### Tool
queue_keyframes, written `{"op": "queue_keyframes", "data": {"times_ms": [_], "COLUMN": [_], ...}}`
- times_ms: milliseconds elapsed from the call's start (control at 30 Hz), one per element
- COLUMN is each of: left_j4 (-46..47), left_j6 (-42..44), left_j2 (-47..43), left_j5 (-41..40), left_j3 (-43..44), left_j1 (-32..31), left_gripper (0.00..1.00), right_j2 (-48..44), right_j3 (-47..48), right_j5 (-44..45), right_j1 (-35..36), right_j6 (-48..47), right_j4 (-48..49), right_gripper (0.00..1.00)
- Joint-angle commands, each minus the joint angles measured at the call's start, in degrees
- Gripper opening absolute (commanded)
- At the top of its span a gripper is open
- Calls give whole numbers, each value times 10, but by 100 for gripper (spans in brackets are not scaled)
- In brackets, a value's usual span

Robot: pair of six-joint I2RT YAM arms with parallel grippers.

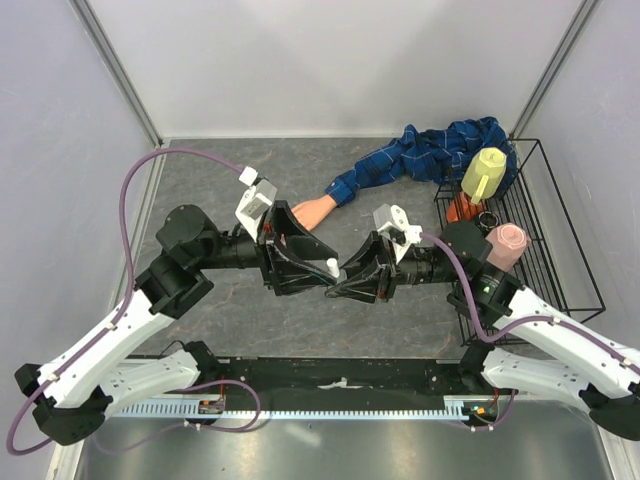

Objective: Paint the nails

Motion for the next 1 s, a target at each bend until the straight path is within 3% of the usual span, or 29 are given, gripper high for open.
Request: {"op": "queue_keyframes", "data": {"times_ms": [0, 167, 267, 333, 433, 467, 500, 533, 567, 600, 700, 833, 967], "left_j4": [43, 12, -24, -57, -91, -130, -152, -179, -224, -244, -259, -301, -312], "left_j6": [-11, 26, 50, 62, 60, 58, 56, 54, 51, 42, 18, -12, -35], "left_j2": [10, 13, 17, 17, 19, 23, 40, 50, 65, 88, 121, 200, 217], "left_j5": [25, -11, -30, -76, -189, -232, -340, -394, -447, -552, -651, -696, -677], "left_j3": [12, 27, 47, 56, 74, 93, 107, 123, 159, 174, 209, 278, 309], "left_j1": [3, 3, 3, 2, -1, -15, -25, -37, -60, -71, -91, -91, -89], "left_gripper": [53, 40, 12, 3, 2, 2, 2, 2, 2, 2, 2, 2, 2], "right_j2": [11, 21, 31, 32, 45, 59, 67, 78, 103, 117, 154, 164, 132], "right_j3": [12, 20, 27, 36, 56, 63, 68, 73, 78, 84, 91, 89, 70], "right_j5": [1, 20, 54, 84, 176, 259, 314, 359, 473, 513, 590, 607, 522], "right_j1": [-7, -20, -27, -27, -25, -21, -14, 4, 16, 26, 54, 64, 64], "right_j6": [2, -1, -6, -19, -54, -79, -95, -113, -131, -163, -210, -258, -263], "right_j4": [34, 34, 31, 13, -18, -27, -35, -33, -31, -24, 31, 65, 71], "right_gripper": [0, 0, 0, 0, 0, 0, 0, 0, 0, 0, 0, 0, 0]}}
